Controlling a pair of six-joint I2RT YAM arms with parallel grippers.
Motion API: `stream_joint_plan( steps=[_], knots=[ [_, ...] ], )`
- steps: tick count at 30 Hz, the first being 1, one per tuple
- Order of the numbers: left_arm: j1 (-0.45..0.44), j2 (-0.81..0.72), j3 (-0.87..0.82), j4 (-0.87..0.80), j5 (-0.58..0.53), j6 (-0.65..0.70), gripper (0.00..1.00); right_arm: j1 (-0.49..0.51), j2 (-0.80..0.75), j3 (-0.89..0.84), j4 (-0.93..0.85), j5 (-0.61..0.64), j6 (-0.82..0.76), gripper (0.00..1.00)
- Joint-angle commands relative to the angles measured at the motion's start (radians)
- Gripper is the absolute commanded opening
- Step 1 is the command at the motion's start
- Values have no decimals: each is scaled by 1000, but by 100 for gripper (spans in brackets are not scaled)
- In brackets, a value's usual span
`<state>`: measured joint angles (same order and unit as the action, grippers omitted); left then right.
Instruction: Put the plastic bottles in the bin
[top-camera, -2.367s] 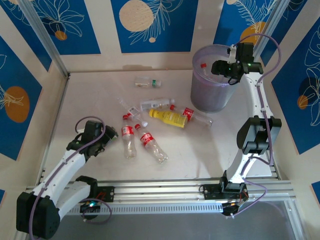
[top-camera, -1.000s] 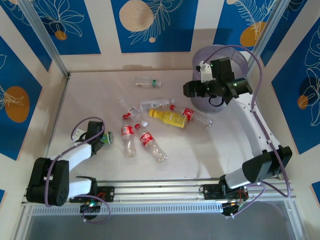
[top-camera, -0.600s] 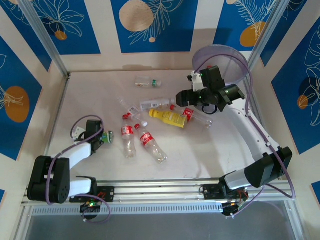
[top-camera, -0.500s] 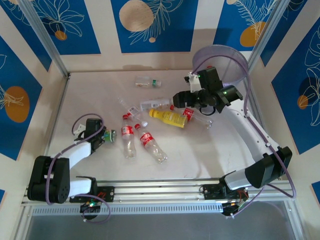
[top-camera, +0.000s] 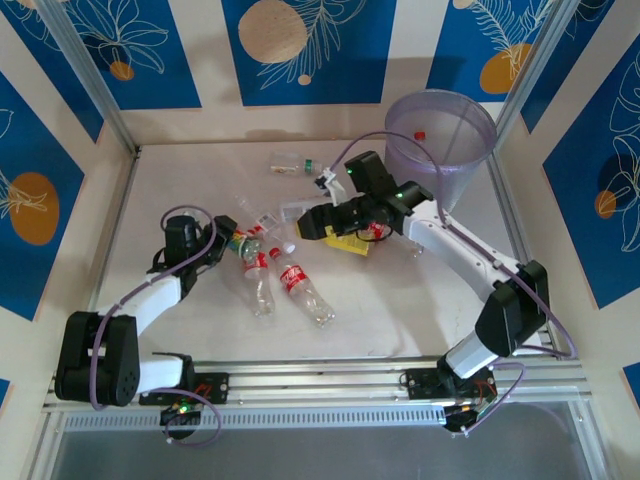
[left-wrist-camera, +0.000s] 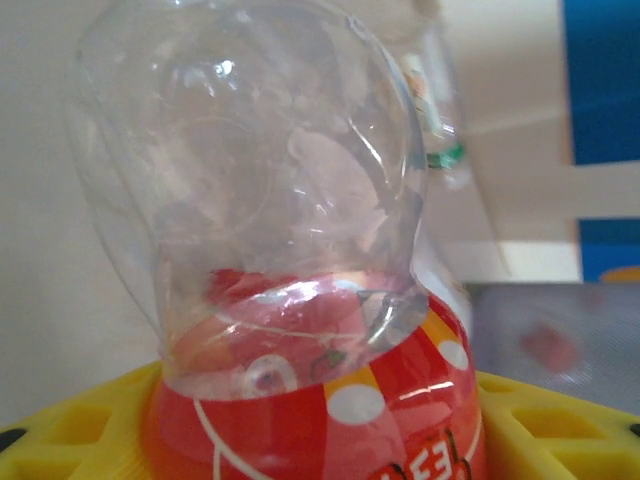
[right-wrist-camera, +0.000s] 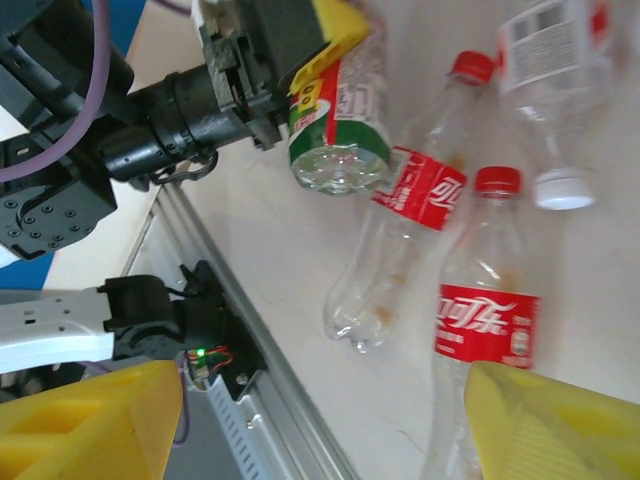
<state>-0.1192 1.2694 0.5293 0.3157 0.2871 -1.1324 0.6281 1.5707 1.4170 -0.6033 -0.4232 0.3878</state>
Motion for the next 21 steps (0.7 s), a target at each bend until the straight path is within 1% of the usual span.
stream_joint_plan(
  steps=[1,4,9,16,18,21],
  knots=[
    [-38,12,52,138,144,-30,53,37,47,20,55,-81,28,75],
    [-66,10,68,181,175,-37,53,54,92,39,83,-97,39,75],
    [-105,21,67,299,203,-87,51,56,134,40,163,-137,85,75],
    [-171,112,63,502,220,-161,50,45,166,32,220,-159,130,79],
    [-185,144,65,567,223,-190,50,42,170,26,235,-165,141,82],
    [-199,177,69,628,224,-211,49,35,176,19,242,-165,147,83]
  ],
)
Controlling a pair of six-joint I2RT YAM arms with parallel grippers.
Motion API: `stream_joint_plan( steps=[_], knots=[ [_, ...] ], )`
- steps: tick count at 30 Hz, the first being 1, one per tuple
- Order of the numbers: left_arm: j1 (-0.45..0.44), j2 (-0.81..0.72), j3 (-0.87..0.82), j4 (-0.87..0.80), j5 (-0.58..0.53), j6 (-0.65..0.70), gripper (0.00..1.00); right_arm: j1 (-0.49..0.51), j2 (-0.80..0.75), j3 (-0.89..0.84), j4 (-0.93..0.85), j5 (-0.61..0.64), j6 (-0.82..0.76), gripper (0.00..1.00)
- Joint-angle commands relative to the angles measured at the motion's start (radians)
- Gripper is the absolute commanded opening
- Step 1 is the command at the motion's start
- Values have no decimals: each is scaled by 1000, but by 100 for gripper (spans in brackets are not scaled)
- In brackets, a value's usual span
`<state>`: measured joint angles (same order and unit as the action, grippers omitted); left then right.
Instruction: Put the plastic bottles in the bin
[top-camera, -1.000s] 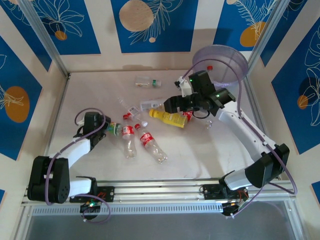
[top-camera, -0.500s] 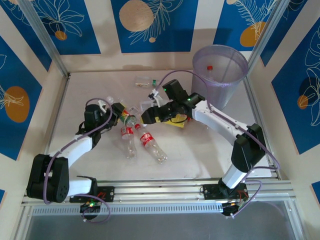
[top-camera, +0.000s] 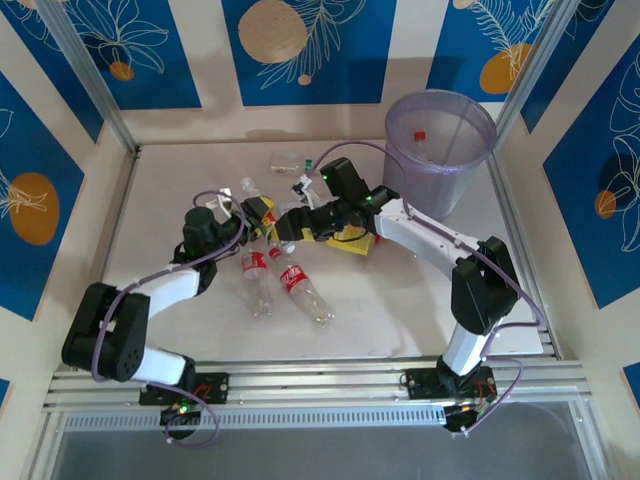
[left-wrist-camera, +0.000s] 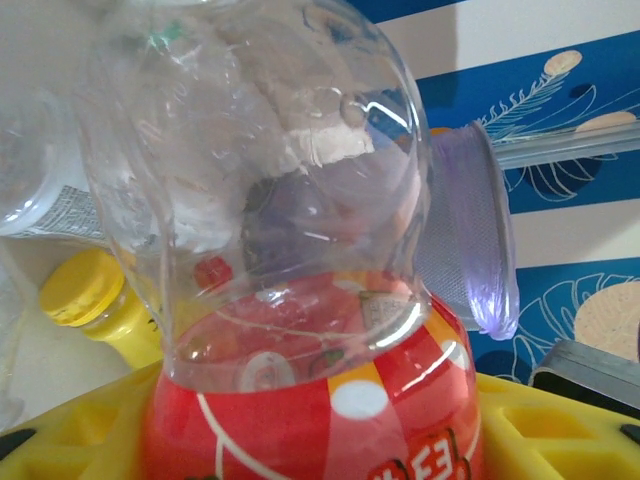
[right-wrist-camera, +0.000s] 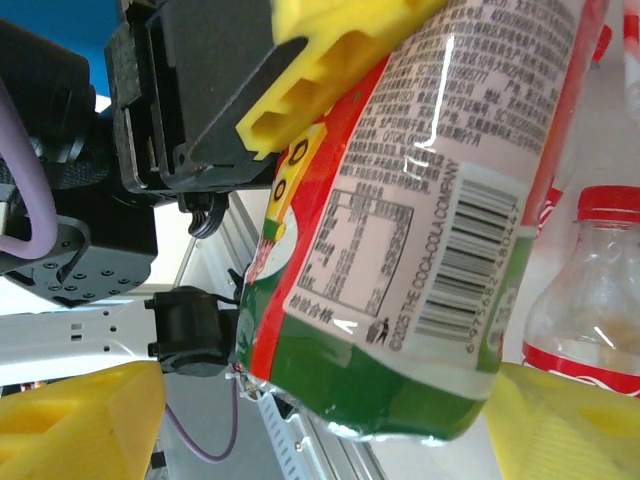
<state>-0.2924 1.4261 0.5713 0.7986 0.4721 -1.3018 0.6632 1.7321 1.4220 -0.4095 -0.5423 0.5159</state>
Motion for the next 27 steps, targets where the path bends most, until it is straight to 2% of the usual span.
stream_joint_plan(
  steps=[1,11,18,24,27],
  knots=[
    [-34,27,29,158,36,-49,49,-2,17,9,54,-46,22,83],
    [-69,37,48,160,27,-41,49,-36,41,9,57,-40,33,83],
    [-79,25,69,128,14,-21,53,-37,39,4,68,-53,46,74],
    [-79,19,87,105,10,10,65,-46,15,-5,71,-56,50,66],
    [-79,13,96,96,7,26,82,-53,-1,-10,69,-52,50,63]
  ],
)
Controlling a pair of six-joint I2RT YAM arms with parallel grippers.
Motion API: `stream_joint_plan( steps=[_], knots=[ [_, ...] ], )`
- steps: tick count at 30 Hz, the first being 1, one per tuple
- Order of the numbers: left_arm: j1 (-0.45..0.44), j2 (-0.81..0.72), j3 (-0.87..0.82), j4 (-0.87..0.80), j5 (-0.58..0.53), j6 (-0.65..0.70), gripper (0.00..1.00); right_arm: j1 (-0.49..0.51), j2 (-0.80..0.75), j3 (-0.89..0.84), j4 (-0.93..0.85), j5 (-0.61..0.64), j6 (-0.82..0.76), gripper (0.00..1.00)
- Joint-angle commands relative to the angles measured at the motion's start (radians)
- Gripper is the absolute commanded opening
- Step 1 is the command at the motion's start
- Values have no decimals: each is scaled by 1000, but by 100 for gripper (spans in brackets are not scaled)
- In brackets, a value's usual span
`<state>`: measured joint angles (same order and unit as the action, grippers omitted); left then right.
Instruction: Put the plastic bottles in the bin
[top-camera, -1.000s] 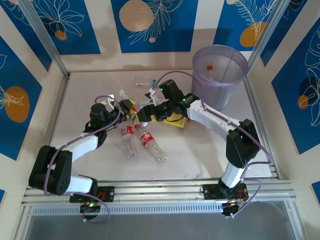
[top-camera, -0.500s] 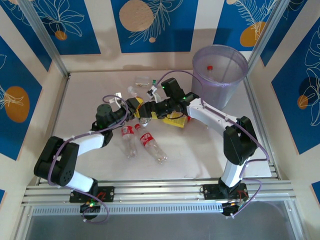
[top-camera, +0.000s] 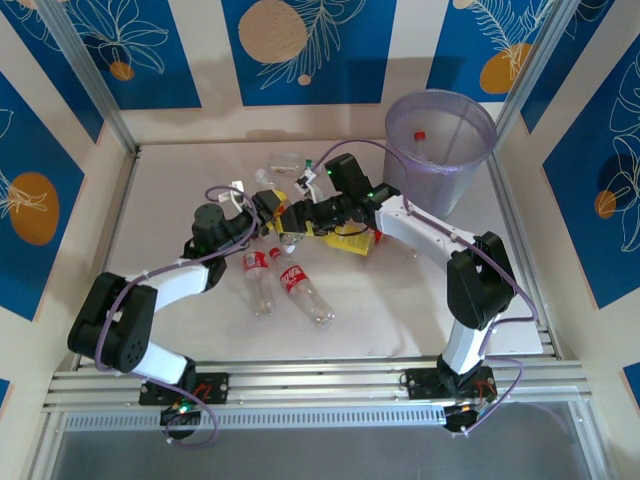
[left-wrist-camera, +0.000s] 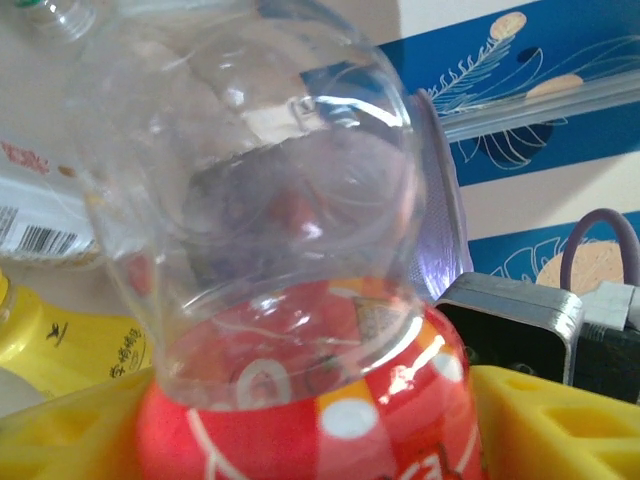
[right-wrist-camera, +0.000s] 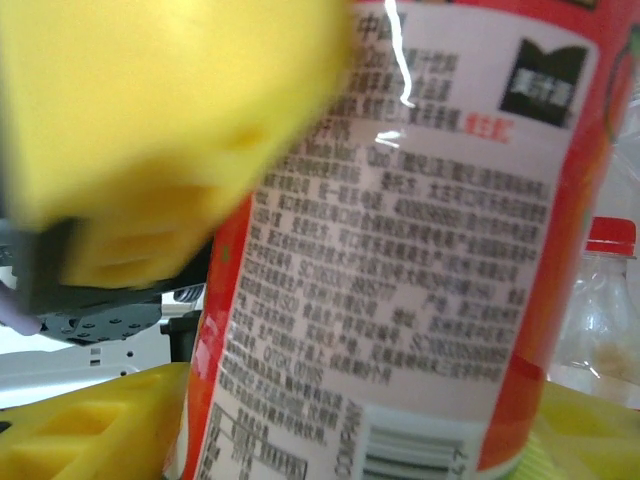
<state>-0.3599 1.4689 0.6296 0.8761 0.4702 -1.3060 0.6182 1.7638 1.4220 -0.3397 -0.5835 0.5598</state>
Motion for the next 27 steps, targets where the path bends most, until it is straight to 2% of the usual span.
stream_joint_plan(
  steps=[1,4,5,9,15,22,27],
  knots=[
    [-12,-30,41,17,10,34,88,-11,-38,-12,-4,-6,6,63],
    [-9,-42,51,8,12,46,99,-21,-51,-15,-12,-1,2,62],
    [-8,-49,53,3,13,53,100,-24,-57,-15,-20,2,-1,61],
    [14,-94,60,-60,10,102,100,-40,-93,-22,-56,33,-21,61],
    [53,-190,97,-348,-12,257,100,-81,-174,25,-241,204,-134,60],
    [73,-282,110,-632,-60,399,100,-158,-234,177,-436,362,-263,60],
    [80,-323,104,-748,-74,449,100,-217,-234,326,-527,470,-336,59]
  ],
)
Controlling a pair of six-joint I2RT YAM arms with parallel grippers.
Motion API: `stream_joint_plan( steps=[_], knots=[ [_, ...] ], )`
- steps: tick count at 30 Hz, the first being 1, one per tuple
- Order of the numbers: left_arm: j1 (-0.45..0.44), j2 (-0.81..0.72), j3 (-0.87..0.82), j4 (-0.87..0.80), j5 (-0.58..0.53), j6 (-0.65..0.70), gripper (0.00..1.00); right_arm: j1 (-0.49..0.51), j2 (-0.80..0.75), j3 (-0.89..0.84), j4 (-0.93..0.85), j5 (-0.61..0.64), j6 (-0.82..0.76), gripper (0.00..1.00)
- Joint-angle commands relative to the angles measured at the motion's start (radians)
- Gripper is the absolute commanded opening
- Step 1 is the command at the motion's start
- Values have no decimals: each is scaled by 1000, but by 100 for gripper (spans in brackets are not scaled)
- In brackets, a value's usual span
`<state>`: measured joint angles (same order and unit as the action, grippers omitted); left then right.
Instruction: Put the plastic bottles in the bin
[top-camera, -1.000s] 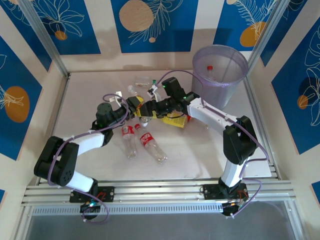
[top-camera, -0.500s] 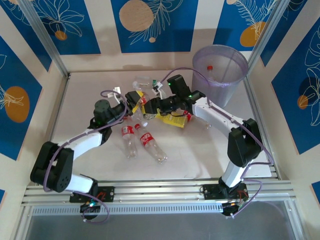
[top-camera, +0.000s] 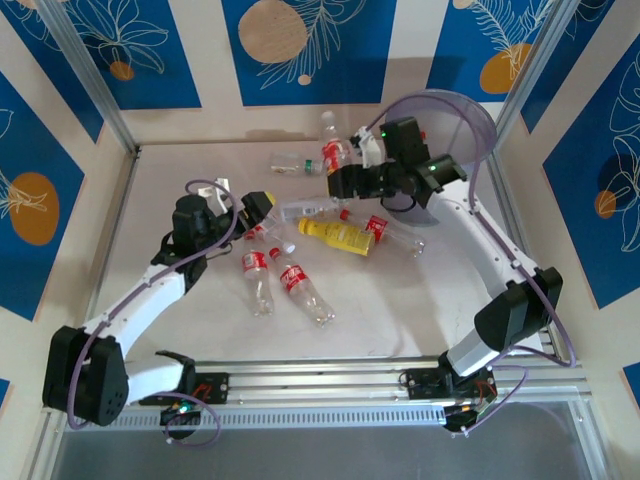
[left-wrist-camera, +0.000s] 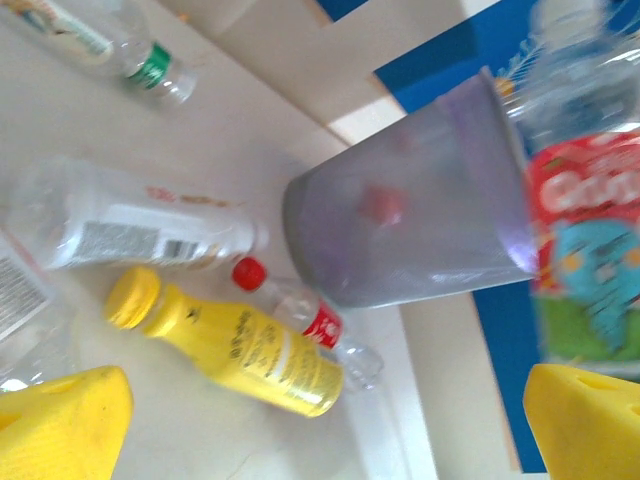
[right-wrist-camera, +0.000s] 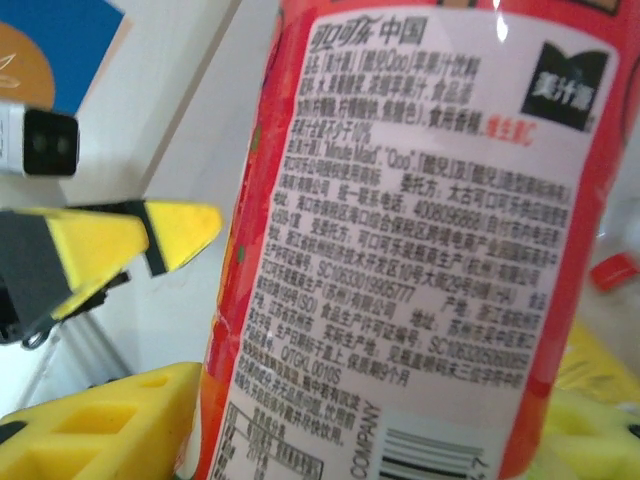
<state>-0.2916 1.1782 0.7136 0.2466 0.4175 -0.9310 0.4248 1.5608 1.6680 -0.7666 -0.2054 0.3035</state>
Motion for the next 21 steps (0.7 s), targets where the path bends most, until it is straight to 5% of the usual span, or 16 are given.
stream_joint_plan(
  steps=[1,11,21],
  knots=[
    [14,-40,17,-131,-23,81,100,-37,-27,114,-116,121,-93,59],
    [17,-78,7,-229,-56,123,99,-195,66,393,-221,350,-194,58],
    [17,-112,-17,-271,-80,135,99,-382,246,547,-251,359,-227,58]
  ],
)
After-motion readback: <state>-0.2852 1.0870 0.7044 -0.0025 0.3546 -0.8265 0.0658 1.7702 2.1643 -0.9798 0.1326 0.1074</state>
